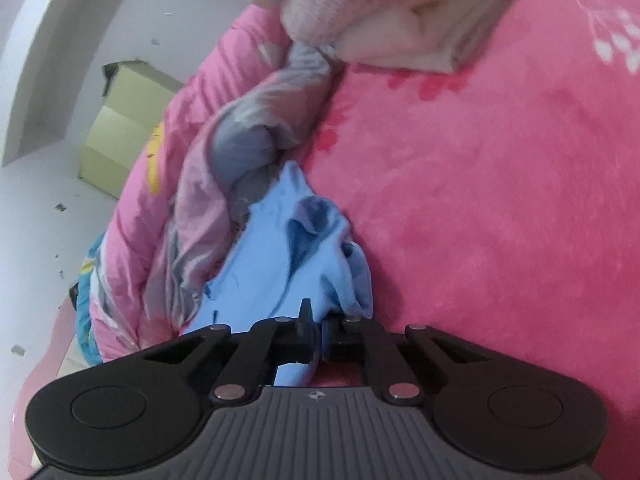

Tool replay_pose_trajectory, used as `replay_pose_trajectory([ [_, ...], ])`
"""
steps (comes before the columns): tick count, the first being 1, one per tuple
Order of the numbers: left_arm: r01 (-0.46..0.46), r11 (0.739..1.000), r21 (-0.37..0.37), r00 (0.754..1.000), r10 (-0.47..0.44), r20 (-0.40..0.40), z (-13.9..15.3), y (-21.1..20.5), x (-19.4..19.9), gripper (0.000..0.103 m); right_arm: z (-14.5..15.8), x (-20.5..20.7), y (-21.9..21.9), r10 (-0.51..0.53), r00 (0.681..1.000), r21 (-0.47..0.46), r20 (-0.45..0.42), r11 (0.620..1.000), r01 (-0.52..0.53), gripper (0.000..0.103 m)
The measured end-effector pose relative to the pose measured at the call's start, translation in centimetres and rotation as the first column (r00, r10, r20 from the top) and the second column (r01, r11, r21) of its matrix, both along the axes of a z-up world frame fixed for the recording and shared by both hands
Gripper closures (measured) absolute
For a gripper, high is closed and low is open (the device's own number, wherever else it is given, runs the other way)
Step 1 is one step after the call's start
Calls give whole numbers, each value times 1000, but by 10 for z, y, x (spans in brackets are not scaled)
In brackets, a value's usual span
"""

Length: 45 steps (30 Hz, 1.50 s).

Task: Fold clothes

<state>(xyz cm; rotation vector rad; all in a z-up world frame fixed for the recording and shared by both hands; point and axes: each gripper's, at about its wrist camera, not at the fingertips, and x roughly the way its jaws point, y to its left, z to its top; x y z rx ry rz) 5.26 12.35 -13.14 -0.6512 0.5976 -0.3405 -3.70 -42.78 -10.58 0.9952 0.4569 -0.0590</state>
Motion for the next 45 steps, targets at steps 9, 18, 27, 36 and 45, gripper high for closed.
replay_pose_trajectory([
  [9, 6, 999, -41, 997, -3, 74, 33, 13, -18, 102, 24, -22, 7, 7, 995, 17, 100, 1000, -9, 101],
  [18, 44, 998, -41, 996, -40, 81, 47, 24, -56, 102, 34, -68, 14, 16, 994, 42, 111, 999, -21, 101],
  [27, 66, 998, -9, 998, -66, 18, 38, 48, -115, 102, 29, -140, 34, 21, 999, 69, 47, 997, -24, 101],
  [36, 87, 987, 137, 995, -80, -59, 18, 50, -120, 98, 14, -152, 40, 11, 994, 24, -108, 1000, -9, 97],
  [45, -4, 976, 216, 1000, 9, -21, 28, 77, -133, 93, 37, -178, 26, -120, 982, -166, -149, 982, 94, 81],
])
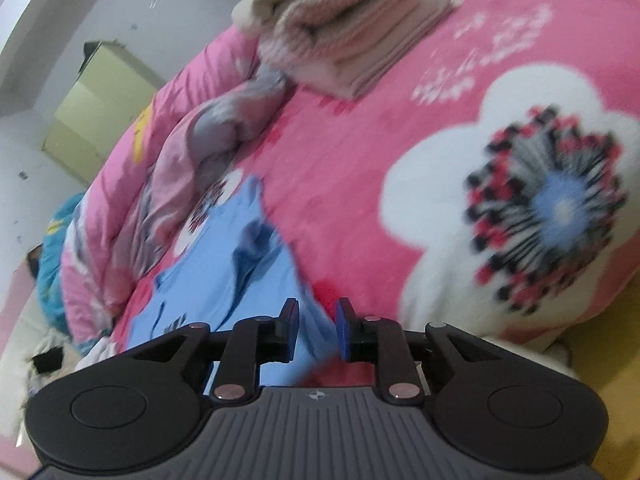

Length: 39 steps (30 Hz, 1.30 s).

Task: Fold clothes

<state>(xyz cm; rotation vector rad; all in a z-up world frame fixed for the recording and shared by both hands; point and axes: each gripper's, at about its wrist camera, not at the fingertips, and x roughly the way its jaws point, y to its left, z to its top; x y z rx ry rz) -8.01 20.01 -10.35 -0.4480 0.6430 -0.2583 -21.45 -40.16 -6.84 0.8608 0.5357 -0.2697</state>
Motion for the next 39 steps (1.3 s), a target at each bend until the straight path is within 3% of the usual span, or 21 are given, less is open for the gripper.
replay_pose_trajectory([
  [3, -41, 999, 25, 999, 40, 33, 6, 8, 0, 93, 7, -7, -3, -25, 999, -26, 23, 999, 26, 81],
  [6, -37, 999, -9, 998, 37, 48, 12, 11, 10, 93, 13, -3, -4, -16, 999, -19, 52, 1000, 17, 81],
  [9, -5, 991, -133, 1000, 5, 3, 14, 7, 32, 90, 15, 11, -1, 18, 997, 18, 74, 1000, -20, 81],
  [13, 4, 957, -289, 994, -35, -104, 8, 4, 62, 88, 15, 30, 8, 71, 993, 66, 91, 995, -78, 79],
  [18, 23, 956, -291, 986, -69, -150, 5, -7, 74, 88, 13, 40, 18, 106, 990, 87, 97, 990, -115, 76],
  [28, 17, 939, -343, 983, -78, -165, 2, -1, 77, 88, 2, 67, 47, 229, 969, 112, 96, 965, -239, 75],
  [31, 19, 935, -353, 985, -77, -153, 2, 0, 80, 88, 10, 84, 76, 362, 927, 26, 103, 930, -366, 75],
  [34, 32, 932, -362, 987, -86, -135, 1, -1, 85, 89, 21, 105, 119, 529, 844, -112, 88, 847, -519, 75],
  [36, 39, 929, -369, 988, -91, -126, -1, -2, 88, 89, 26, 115, 154, 632, 772, -219, 64, 764, -607, 75],
  [39, 40, 920, -390, 988, -94, -119, -7, -1, 93, 89, 29, 121, 211, 766, 643, -396, 7, 593, -702, 75],
])
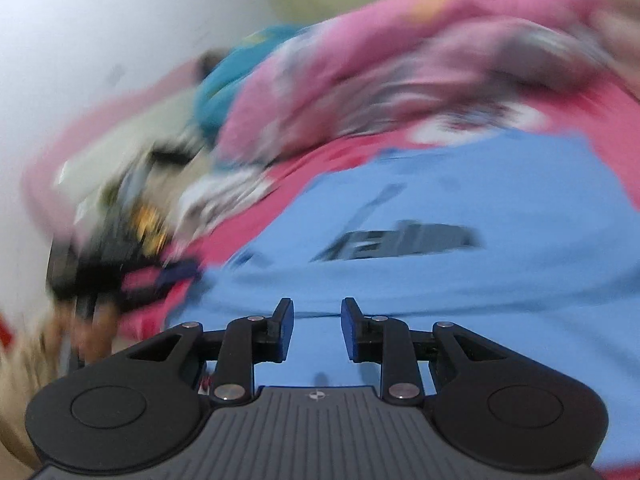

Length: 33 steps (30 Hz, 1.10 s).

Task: Fold clothes

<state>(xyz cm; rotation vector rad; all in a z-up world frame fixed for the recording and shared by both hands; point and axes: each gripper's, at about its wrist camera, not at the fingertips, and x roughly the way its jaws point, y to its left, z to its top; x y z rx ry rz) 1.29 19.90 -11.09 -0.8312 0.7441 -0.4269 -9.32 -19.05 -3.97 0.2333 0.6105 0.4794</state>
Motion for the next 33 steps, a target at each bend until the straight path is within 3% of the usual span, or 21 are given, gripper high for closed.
replay_pose_trajectory([
  [3, 2, 1000, -31, 1000, -2, 4, -9, 2, 5, 89, -2, -2, 49, 152, 984, -153, 94, 979, -136, 75],
  [6, 11, 999, -53, 1000, -10, 3, -16, 3, 8, 89, -8, -11, 86, 296, 944, -292, 145, 925, -245, 75],
  [10, 30, 997, -72, 999, -29, 16, -23, 5, 11, 89, -19, -22, 114, 416, 890, -448, 184, 842, -301, 76],
  [12, 35, 996, -78, 999, -34, 20, -26, 6, 12, 89, -24, -21, 120, 436, 882, -481, 181, 821, -307, 77],
  [23, 44, 994, -104, 999, -41, 30, -33, 8, 16, 89, -36, -5, 128, 462, 871, -536, 166, 784, -314, 82],
  [33, 40, 993, -113, 999, -37, 29, -36, 8, 17, 89, -37, 2, 124, 438, 886, -510, 154, 803, -309, 94],
])
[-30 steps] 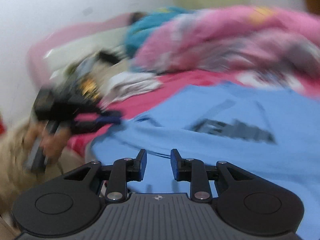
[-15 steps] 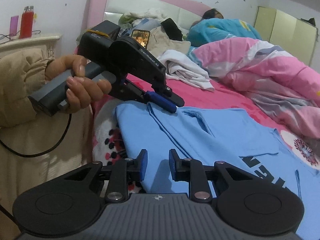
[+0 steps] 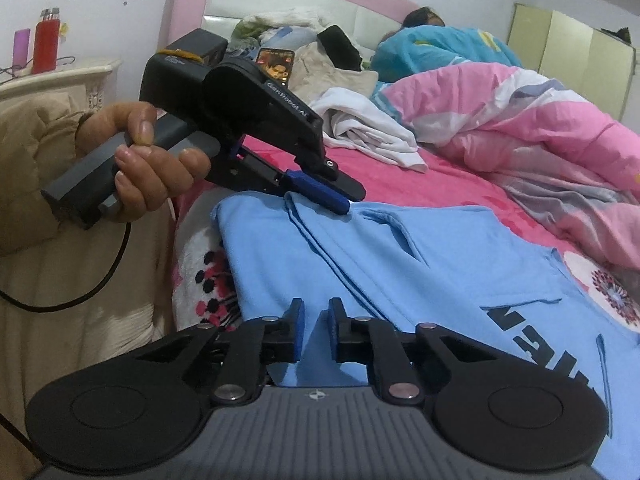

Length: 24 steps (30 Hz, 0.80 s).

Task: Fold clothes

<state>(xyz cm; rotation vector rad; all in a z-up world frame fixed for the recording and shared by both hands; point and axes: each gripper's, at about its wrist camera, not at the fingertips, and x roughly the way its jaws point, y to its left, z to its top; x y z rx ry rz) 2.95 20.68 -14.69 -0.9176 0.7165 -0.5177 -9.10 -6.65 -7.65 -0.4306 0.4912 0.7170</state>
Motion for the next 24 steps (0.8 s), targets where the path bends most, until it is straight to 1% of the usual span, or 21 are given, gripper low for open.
replay_pose_trajectory([
  [2, 0, 1000, 0, 1000, 0, 0, 0, 0, 0, 89, 1, 1, -1, -10, 1000, 17, -10, 1000, 11, 99],
  [5, 0, 1000, -1, 1000, 0, 0, 0, 1, 0, 89, 4, -1, -3, -17, 1000, 40, -15, 999, 18, 103],
  [13, -2, 1000, 0, 1000, 2, 5, -1, 2, 0, 89, 15, -4, -13, -43, 999, 118, -33, 992, 47, 103],
  [24, -3, 1000, 1, 1000, 3, 11, -2, 4, -2, 89, 24, -18, -20, -64, 996, 156, -55, 985, 72, 103],
])
